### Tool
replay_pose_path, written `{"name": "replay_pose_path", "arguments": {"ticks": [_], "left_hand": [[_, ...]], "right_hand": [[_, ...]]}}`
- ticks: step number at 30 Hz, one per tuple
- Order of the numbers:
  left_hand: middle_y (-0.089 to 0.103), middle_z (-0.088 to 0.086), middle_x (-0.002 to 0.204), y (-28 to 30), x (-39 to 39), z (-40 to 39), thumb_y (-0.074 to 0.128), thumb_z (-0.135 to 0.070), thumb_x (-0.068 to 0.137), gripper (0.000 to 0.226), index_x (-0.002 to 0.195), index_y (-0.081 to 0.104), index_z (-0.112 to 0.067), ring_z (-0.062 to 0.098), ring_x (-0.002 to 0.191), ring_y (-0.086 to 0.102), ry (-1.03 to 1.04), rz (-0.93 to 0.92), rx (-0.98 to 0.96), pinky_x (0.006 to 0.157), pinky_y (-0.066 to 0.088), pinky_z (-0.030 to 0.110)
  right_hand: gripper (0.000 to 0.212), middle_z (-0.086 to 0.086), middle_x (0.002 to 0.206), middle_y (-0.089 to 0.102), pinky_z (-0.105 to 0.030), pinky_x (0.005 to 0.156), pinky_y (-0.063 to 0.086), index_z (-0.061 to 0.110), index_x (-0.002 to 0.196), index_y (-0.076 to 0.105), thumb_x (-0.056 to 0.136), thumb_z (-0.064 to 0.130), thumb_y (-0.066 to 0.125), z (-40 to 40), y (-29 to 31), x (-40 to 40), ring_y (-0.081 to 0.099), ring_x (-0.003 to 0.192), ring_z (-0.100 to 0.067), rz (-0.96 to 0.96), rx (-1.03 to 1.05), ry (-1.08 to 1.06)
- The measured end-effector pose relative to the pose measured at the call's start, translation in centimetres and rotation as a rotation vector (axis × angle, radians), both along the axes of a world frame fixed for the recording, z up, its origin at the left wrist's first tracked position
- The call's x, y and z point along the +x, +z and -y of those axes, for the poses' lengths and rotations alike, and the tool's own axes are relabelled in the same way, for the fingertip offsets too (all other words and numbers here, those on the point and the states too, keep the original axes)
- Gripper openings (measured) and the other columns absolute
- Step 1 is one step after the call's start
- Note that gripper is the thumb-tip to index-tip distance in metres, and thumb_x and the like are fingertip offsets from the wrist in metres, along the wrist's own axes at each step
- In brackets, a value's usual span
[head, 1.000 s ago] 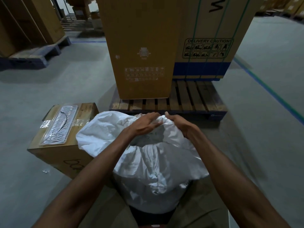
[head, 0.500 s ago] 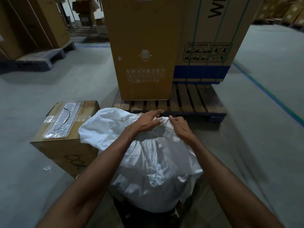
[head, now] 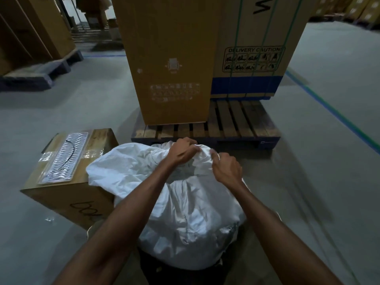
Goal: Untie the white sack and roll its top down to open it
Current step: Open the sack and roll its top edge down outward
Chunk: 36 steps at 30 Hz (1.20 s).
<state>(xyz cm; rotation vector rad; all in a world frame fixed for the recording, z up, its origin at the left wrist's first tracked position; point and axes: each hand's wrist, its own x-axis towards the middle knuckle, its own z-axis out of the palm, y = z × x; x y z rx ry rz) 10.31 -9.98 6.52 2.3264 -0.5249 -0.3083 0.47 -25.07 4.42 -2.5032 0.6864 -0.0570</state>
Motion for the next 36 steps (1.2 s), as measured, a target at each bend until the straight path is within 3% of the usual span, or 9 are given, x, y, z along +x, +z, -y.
{"name": "replay_pose_path", "arguments": {"ticks": [5,8,11,16,20,27,31,34,36], "left_hand": [[0.053,0.000,0.142,-0.6,3.1,0.7,0.041,-0.062,0.099,0.054,0.141,0.049,-0.030,0.018,0.122,0.050,-0.299,0.200,0.141,0.100,0.041,0.044],[0.057,-0.006,0.139,-0.6,4.1,1.1,0.046,-0.060,0.101,0.043,0.136,0.052,-0.036,0.010,0.119,0.051,-0.375,0.103,-0.025,0.097,0.042,0.038],[0.066,-0.011,0.096,-1.1,4.7,2.2,0.049,-0.063,0.097,0.041,0.110,0.064,-0.028,0.020,0.098,0.064,-0.286,0.122,-0.017,0.073,0.046,0.031],[0.072,0.001,0.076,-0.6,5.5,4.6,0.049,-0.056,0.089,0.043,0.083,0.076,-0.023,0.010,0.061,0.057,0.055,0.273,0.002,0.055,0.036,0.024],[0.064,-0.008,0.063,0.4,6.2,4.9,0.052,-0.054,0.083,0.039,0.059,0.063,-0.026,0.014,0.061,0.058,-0.009,0.069,-0.031,0.060,0.042,0.031],[0.060,0.006,0.126,2.3,7.0,3.5,0.052,-0.030,0.087,0.046,0.132,0.054,-0.026,0.021,0.107,0.058,-0.327,-0.006,0.050,0.091,0.051,0.041],[0.064,0.004,0.125,4.1,5.8,4.9,0.043,-0.056,0.092,0.053,0.127,0.062,-0.021,0.020,0.106,0.061,-0.479,-0.020,0.117,0.090,0.051,0.042],[0.066,-0.001,0.096,3.6,5.4,5.3,0.041,-0.080,0.086,0.066,0.104,0.064,-0.021,0.017,0.084,0.062,-0.457,0.112,0.296,0.077,0.054,0.039],[0.054,-0.004,0.068,2.9,5.2,5.5,0.045,-0.076,0.090,0.062,0.080,0.060,-0.017,0.016,0.062,0.050,-0.360,0.285,0.364,0.060,0.042,0.031]], "right_hand": [[0.063,-0.009,0.075,0.077,-0.023,0.062,0.058,0.004,0.095,0.074,0.108,0.051,0.035,2.3,1.6,4.2,0.074,0.066,-0.018,0.020,1.137,-0.115],[0.067,-0.018,0.092,0.077,-0.034,0.079,0.060,0.004,0.094,0.081,0.106,0.053,0.038,4.3,2.3,5.0,0.076,0.085,-0.029,-0.054,1.491,0.004],[0.068,-0.009,0.087,0.076,-0.035,0.077,0.052,0.013,0.092,0.077,0.103,0.065,0.035,4.9,1.6,6.0,0.071,0.089,-0.029,0.018,0.944,0.016],[0.077,-0.002,0.102,0.065,-0.043,0.090,0.045,0.022,0.107,0.061,0.091,0.084,0.018,3.9,0.9,5.0,0.060,0.097,-0.025,0.071,-0.025,0.067],[0.079,-0.005,0.100,0.070,-0.048,0.092,0.053,0.018,0.102,0.068,0.093,0.083,0.022,3.0,-0.4,5.8,0.065,0.095,-0.026,-0.014,0.346,-0.072],[0.065,-0.021,0.096,0.077,-0.044,0.087,0.061,-0.001,0.106,0.074,0.104,0.056,0.043,4.7,-0.3,7.1,0.074,0.092,-0.035,0.067,1.279,-0.245],[0.048,-0.014,0.072,0.074,-0.027,0.062,0.059,-0.003,0.091,0.066,0.110,0.030,0.036,5.7,2.0,7.4,0.068,0.077,-0.028,0.102,1.438,-0.223],[0.056,-0.020,0.095,0.076,-0.038,0.080,0.060,-0.002,0.106,0.070,0.108,0.045,0.040,6.7,2.7,6.6,0.074,0.088,-0.031,0.068,1.479,-0.141],[0.067,-0.016,0.105,0.076,-0.042,0.091,0.057,0.005,0.109,0.073,0.104,0.061,0.037,6.3,2.1,5.9,0.072,0.101,-0.031,0.058,1.149,-0.096]]}}
